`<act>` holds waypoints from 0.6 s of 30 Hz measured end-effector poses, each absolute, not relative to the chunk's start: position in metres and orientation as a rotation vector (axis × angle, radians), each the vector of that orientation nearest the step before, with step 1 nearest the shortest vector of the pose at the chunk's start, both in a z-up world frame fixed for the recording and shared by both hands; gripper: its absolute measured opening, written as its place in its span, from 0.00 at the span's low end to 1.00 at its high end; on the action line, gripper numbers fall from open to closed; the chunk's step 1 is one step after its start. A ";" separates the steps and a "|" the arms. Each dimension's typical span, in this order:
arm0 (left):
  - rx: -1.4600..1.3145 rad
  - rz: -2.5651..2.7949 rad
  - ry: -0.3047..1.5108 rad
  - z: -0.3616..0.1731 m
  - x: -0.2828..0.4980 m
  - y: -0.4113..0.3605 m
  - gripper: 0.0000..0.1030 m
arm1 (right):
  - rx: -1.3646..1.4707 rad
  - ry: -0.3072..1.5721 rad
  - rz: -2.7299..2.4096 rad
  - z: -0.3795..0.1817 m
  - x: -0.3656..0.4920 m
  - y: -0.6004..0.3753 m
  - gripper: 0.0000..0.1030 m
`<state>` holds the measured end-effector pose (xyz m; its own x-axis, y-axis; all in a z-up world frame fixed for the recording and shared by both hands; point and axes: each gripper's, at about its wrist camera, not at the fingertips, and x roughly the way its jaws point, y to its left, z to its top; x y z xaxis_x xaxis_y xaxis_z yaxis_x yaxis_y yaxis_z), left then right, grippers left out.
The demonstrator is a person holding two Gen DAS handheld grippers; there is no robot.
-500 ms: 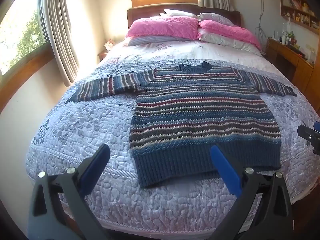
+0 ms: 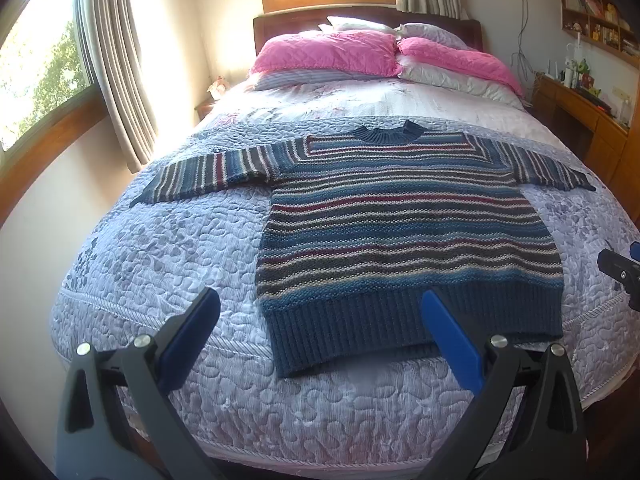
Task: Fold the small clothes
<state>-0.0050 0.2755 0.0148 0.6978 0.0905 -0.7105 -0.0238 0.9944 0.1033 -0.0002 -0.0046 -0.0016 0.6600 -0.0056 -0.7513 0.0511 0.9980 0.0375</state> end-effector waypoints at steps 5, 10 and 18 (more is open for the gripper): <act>0.089 0.065 0.795 0.015 -0.005 0.276 0.97 | 0.053 0.850 -0.035 0.000 0.000 -0.005 0.96; 0.088 0.066 0.796 0.016 -0.005 0.276 0.97 | 0.050 0.846 -0.036 0.001 0.000 -0.004 0.96; 0.094 0.066 0.795 0.015 -0.005 0.277 0.97 | 0.055 0.845 -0.033 0.002 0.000 -0.003 0.96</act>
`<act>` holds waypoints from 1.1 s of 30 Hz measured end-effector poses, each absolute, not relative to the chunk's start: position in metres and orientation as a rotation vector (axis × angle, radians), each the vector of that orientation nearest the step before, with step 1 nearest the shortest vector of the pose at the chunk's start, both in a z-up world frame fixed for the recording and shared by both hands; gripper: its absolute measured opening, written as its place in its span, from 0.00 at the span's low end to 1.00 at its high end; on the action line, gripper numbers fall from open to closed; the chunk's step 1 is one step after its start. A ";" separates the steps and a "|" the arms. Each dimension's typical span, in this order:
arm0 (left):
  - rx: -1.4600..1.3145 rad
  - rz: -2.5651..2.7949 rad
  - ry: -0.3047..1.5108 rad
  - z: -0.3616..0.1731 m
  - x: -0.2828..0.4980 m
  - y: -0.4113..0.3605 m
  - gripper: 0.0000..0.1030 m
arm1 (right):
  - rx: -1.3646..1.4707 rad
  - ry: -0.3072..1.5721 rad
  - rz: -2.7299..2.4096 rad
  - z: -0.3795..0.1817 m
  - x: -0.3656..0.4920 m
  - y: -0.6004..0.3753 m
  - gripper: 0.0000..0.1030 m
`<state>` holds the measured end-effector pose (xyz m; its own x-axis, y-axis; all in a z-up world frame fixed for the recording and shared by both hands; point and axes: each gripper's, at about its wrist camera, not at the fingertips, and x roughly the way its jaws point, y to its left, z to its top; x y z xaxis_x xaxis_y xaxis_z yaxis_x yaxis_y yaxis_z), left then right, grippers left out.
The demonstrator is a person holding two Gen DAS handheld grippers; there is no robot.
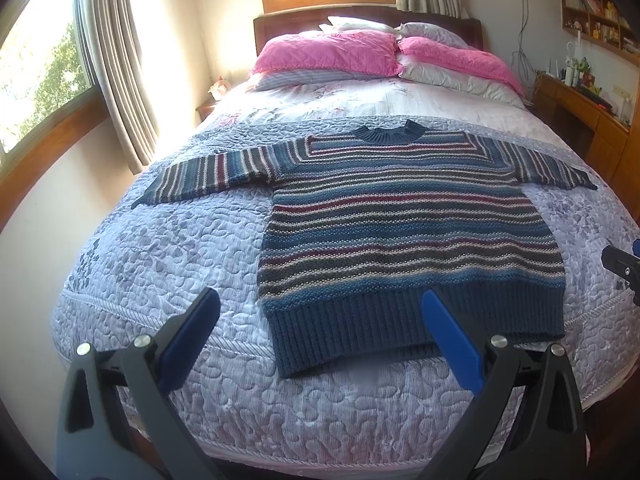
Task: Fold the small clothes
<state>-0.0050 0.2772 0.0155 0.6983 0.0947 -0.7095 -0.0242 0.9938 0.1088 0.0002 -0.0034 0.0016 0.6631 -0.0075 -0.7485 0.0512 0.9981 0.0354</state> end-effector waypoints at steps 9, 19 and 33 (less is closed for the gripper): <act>0.097 0.069 0.796 0.016 -0.005 0.278 0.97 | 0.056 0.845 -0.035 0.002 0.001 -0.003 0.96; 0.099 0.069 0.796 0.015 -0.006 0.279 0.97 | 0.057 0.843 -0.032 0.003 0.001 -0.002 0.96; 0.100 0.074 0.801 0.012 -0.005 0.279 0.97 | 0.059 0.840 -0.032 0.005 0.002 -0.002 0.96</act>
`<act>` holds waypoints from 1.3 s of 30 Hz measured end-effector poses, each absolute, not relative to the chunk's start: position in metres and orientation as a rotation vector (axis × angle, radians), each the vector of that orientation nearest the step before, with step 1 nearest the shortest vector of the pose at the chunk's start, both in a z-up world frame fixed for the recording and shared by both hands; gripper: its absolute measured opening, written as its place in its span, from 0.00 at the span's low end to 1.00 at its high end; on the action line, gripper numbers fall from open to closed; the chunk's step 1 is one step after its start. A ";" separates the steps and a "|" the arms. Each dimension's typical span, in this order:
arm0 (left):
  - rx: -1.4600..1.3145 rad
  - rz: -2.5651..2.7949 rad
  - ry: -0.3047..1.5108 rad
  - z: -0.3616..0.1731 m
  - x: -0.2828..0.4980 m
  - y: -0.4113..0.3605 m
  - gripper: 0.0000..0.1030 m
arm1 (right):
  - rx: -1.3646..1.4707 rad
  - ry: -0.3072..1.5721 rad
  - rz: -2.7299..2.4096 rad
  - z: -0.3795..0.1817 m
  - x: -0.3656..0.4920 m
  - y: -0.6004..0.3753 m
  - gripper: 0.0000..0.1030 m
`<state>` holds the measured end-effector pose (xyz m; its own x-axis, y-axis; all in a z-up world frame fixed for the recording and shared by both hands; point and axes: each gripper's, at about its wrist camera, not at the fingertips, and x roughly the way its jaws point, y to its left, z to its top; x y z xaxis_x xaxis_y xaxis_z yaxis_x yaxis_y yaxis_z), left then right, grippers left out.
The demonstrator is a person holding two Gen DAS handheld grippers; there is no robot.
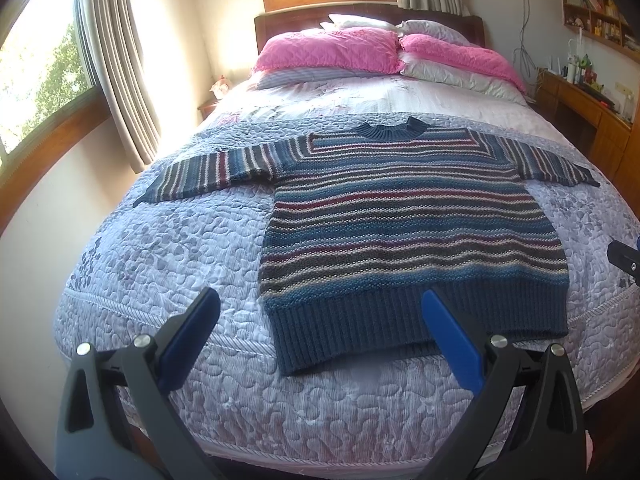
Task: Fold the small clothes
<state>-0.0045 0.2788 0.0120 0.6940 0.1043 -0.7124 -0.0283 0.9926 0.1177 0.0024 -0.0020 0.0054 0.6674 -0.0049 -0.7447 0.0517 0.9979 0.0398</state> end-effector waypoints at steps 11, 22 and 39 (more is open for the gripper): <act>0.101 0.074 0.802 0.011 -0.005 0.279 0.97 | 0.060 0.840 -0.031 0.005 0.002 -0.002 0.96; 0.101 0.078 0.816 0.004 0.000 0.281 0.97 | 0.068 0.845 -0.026 -0.001 0.006 -0.004 0.96; 0.073 0.101 0.818 -0.018 0.100 0.229 0.97 | 0.142 0.832 -0.032 -0.014 0.099 -0.092 0.96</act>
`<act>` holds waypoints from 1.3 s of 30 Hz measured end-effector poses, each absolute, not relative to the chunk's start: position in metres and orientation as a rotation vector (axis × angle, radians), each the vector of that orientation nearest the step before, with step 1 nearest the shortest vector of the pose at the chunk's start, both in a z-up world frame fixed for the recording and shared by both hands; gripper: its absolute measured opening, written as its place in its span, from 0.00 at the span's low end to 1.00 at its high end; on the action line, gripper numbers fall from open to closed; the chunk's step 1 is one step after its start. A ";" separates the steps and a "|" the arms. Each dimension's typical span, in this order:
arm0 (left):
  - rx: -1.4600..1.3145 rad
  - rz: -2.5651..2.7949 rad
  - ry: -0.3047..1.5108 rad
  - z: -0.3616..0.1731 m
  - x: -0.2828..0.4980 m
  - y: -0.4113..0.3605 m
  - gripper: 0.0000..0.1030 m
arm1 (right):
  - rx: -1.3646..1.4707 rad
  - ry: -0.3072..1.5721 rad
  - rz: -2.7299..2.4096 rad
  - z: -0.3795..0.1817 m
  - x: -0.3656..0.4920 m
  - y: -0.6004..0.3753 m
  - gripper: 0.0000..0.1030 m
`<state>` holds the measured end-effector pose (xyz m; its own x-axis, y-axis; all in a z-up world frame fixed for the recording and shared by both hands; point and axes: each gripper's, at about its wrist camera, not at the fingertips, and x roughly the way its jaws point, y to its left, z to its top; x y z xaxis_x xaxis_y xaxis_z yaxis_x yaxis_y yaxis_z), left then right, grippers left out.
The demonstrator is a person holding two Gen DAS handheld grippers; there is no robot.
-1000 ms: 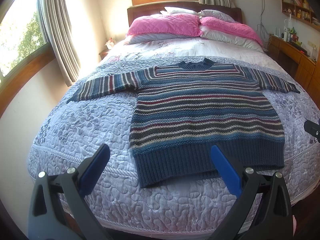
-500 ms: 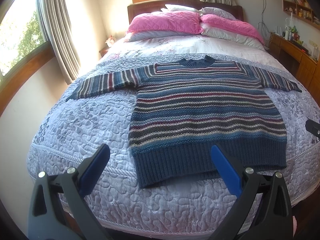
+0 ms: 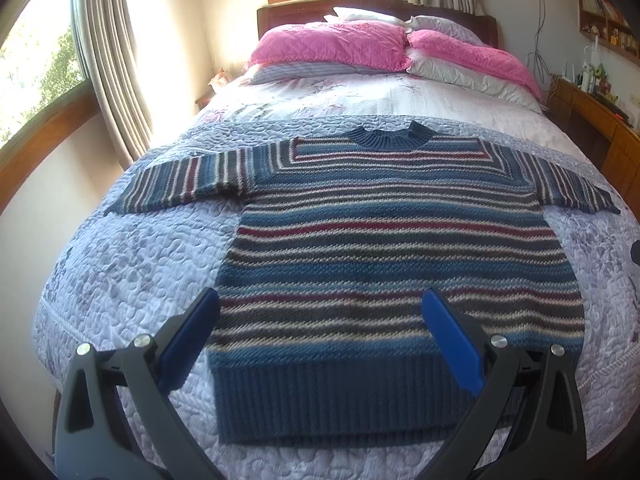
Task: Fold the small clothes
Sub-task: 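Move the right tool to the sweater sleeve cuff and grasp it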
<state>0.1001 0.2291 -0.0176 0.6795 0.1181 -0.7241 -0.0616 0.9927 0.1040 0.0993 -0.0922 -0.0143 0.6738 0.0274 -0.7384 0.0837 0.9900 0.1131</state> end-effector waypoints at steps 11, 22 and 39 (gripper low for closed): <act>0.031 0.050 0.860 -0.030 0.236 0.148 0.97 | 0.154 0.948 -0.136 -0.034 0.241 -0.257 0.96; 0.036 0.039 0.909 -0.068 0.340 0.078 0.97 | 0.242 1.137 -0.204 -0.097 0.328 -0.416 0.96; 0.093 0.059 0.947 -0.113 0.372 0.066 0.97 | 0.397 1.211 -0.262 -0.161 0.341 -0.505 0.60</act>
<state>0.3716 0.0656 -0.1130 0.5832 0.0910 -0.8072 -0.0092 0.9944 0.1055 0.3406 -0.5049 -0.1605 0.3345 0.0145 -0.9423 0.4022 0.9020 0.1566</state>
